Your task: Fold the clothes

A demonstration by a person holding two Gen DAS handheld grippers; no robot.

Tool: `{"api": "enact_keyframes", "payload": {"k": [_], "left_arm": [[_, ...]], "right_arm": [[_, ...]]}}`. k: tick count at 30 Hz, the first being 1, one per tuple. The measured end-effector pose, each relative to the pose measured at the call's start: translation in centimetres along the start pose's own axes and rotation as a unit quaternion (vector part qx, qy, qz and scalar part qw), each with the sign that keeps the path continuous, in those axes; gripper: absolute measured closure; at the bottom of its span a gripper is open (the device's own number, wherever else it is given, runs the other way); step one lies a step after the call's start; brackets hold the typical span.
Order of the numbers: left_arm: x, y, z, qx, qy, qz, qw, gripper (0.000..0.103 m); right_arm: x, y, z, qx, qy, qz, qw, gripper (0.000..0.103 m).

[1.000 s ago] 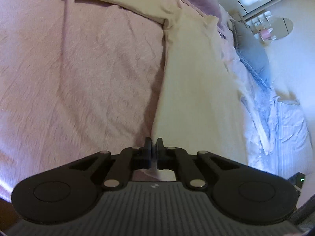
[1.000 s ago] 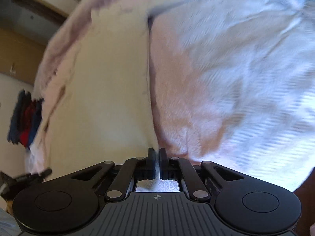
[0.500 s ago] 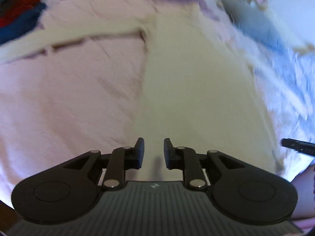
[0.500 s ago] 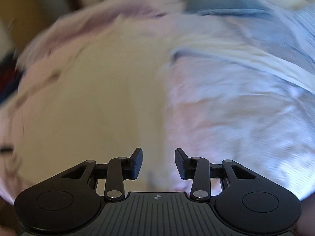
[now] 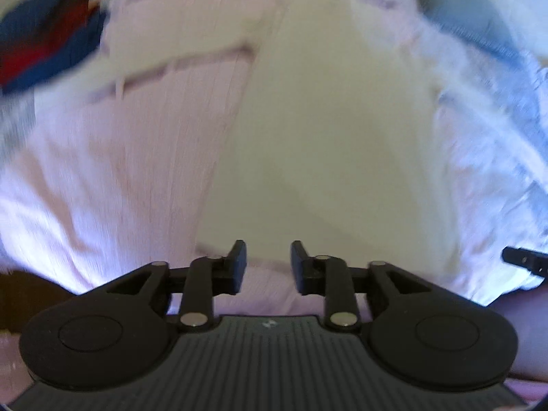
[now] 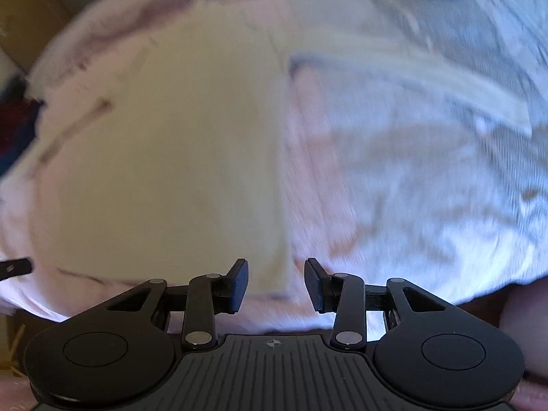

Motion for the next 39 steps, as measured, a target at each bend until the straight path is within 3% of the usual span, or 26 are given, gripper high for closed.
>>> {"api": "enact_keyframes", "payload": {"k": [2, 4, 5, 13, 21, 39], "left_arm": [[-1.6, -1.1, -2.7, 0.003, -0.029, 0.006, 0.9996, 0.071], [-2.1, -2.5, -4.5, -0.003, -0.043, 0.012, 0.9990, 0.066], [-2.2, -3.1, -5.4, -0.007, -0.048, 0.016, 0.9987, 0.066], [-0.6, -5.3, -8.4, -0.025, -0.052, 0.020, 0.9981, 0.061], [0.4, -4.9, -10.1, -0.035, -0.067, 0.016, 0.9970, 0.058], [1.0, -5.3, -11.3, -0.047, -0.035, 0.037, 0.9976, 0.054]], "right_arm": [[-1.5, 1.5, -2.0, -0.015, -0.015, -0.001, 1.000, 0.057], [-1.8, 2.2, -3.9, -0.024, -0.028, 0.001, 0.999, 0.035], [-1.6, 2.4, -4.6, -0.027, -0.034, -0.001, 0.999, 0.033], [-0.6, 2.7, -7.5, -0.020, -0.054, -0.010, 0.998, 0.032], [0.1, 2.7, -9.1, -0.008, -0.052, -0.023, 0.998, 0.032], [1.4, 2.0, -11.5, 0.003, -0.014, -0.016, 1.000, 0.032]]}}
Point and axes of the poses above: each gripper's, at about its wrist camera, not at the fingertips, and z roughly the way its jaws point, y to its left, x to its underside, the point moved 5 cm from there along z, roughly the way its jaws point, and after that the axes turned 12 degrees about -x, right-handed, at the moved point
